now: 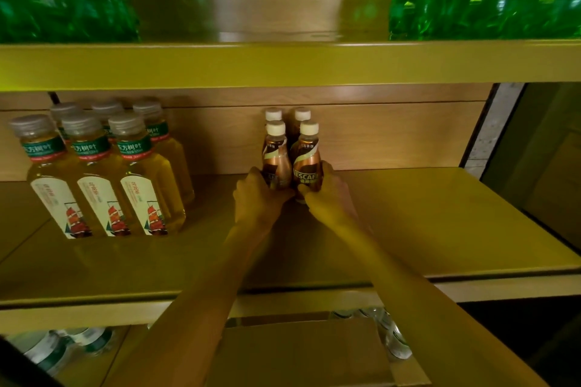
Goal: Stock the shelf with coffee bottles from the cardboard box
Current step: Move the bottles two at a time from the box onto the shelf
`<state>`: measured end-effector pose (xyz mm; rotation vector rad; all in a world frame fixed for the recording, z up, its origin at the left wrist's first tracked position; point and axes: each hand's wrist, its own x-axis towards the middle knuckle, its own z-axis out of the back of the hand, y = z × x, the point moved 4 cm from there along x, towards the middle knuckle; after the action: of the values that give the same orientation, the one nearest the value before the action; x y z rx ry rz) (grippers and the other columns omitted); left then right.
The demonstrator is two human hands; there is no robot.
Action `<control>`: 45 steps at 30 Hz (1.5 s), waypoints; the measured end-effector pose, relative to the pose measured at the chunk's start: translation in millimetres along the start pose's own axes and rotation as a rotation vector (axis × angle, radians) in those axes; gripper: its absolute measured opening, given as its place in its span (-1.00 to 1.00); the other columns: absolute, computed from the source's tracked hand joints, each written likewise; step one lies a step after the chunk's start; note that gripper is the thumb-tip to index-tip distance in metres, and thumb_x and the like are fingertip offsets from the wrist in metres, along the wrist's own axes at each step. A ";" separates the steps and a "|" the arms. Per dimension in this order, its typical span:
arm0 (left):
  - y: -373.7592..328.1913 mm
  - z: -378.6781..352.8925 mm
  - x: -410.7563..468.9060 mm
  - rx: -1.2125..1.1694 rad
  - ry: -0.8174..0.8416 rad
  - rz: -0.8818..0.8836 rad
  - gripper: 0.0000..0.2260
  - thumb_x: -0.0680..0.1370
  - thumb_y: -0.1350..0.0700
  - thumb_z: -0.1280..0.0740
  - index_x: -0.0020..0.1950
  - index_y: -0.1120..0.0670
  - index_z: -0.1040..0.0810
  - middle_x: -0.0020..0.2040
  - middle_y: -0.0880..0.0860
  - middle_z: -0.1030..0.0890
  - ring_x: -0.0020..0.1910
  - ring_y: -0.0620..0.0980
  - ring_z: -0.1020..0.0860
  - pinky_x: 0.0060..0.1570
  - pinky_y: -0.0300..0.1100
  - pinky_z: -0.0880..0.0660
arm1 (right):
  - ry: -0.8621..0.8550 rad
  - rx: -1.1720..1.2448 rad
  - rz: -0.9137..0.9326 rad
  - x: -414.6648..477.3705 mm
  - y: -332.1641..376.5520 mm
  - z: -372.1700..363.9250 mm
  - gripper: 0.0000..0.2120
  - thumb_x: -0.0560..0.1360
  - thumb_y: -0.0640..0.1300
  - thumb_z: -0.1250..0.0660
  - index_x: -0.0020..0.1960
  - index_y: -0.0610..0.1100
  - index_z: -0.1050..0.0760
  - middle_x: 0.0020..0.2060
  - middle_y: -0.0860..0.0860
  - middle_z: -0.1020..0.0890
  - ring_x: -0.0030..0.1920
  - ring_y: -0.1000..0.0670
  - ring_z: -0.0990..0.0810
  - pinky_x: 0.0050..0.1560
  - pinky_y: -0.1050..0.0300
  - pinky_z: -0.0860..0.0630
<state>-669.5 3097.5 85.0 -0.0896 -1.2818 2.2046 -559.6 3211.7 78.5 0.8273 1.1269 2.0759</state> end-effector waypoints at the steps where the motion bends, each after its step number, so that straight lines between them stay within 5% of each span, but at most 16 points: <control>1: -0.3 -0.9 1.1 0.003 -0.005 -0.004 -0.48 0.29 -0.01 -0.62 0.14 0.12 -0.52 0.05 0.06 -0.64 -0.16 -0.05 -0.54 -0.43 -0.35 -0.31 | -0.003 -0.001 0.003 1.7 -1.0 -0.2 -0.48 0.52 -0.18 -0.40 0.43 -0.04 -0.31 0.03 0.08 -0.53 -0.24 0.18 -0.58 -0.37 0.33 -0.54; 10: -5.2 -4.8 10.0 0.059 -0.033 -0.042 -0.43 0.28 -0.05 -0.62 0.15 0.14 -0.48 0.08 0.09 -0.62 0.00 0.09 -0.62 -0.14 -0.10 -0.53 | 0.014 0.030 0.012 15.6 -6.9 -2.0 -0.46 0.53 -0.21 -0.39 0.44 -0.03 -0.29 0.07 0.08 -0.54 -0.23 0.24 -0.53 -0.33 0.34 -0.52; 15: -2.4 -5.6 8.5 0.044 0.023 -0.054 -0.38 0.27 -0.07 -0.62 0.21 0.11 -0.48 0.13 0.06 -0.62 0.06 0.08 -0.61 -0.04 -0.05 -0.57 | 0.019 0.042 0.028 15.2 -7.0 0.6 -0.46 0.52 -0.20 -0.41 0.43 -0.02 -0.31 0.01 0.11 -0.55 -0.36 0.29 -0.53 -0.49 0.49 -0.42; 23: 0.5 -1.7 7.7 -0.095 0.107 -0.087 -0.49 0.46 0.16 -0.49 0.38 0.09 -0.44 0.22 0.07 -0.61 0.17 0.06 -0.59 -0.03 -0.24 -0.49 | 0.049 -0.004 -0.002 8.2 -18.0 5.1 -0.47 0.50 -0.18 -0.44 0.40 -0.06 -0.33 0.09 0.03 -0.62 -0.32 0.27 -0.52 -0.49 0.48 -0.42; 36: 6.6 -7.3 11.6 -0.055 0.012 0.021 -0.57 0.36 0.11 -0.59 0.18 0.12 -0.57 0.07 0.05 -0.66 -0.08 -0.03 -0.61 -0.07 -0.13 -0.61 | 0.037 -0.030 0.002 13.2 -21.3 0.5 -0.54 0.54 -0.15 -0.39 0.41 -0.07 -0.36 0.17 -0.01 -0.61 -0.26 0.26 -0.53 -0.43 0.41 -0.46; 45: 4.7 -5.9 7.9 -0.053 0.016 0.027 -0.55 0.37 0.09 -0.58 0.20 0.13 -0.57 0.09 0.06 -0.66 0.01 0.03 -0.64 0.01 -0.02 -0.63 | 0.106 -0.029 -0.023 17.4 -25.0 1.9 -0.50 0.53 -0.18 -0.37 0.43 0.00 -0.33 0.15 0.05 -0.56 -0.14 0.23 -0.49 -0.25 0.29 -0.51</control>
<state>-676.2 3104.4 79.7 -0.1460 -1.3379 2.1878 -563.1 3236.9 61.5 0.6937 1.1535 2.1335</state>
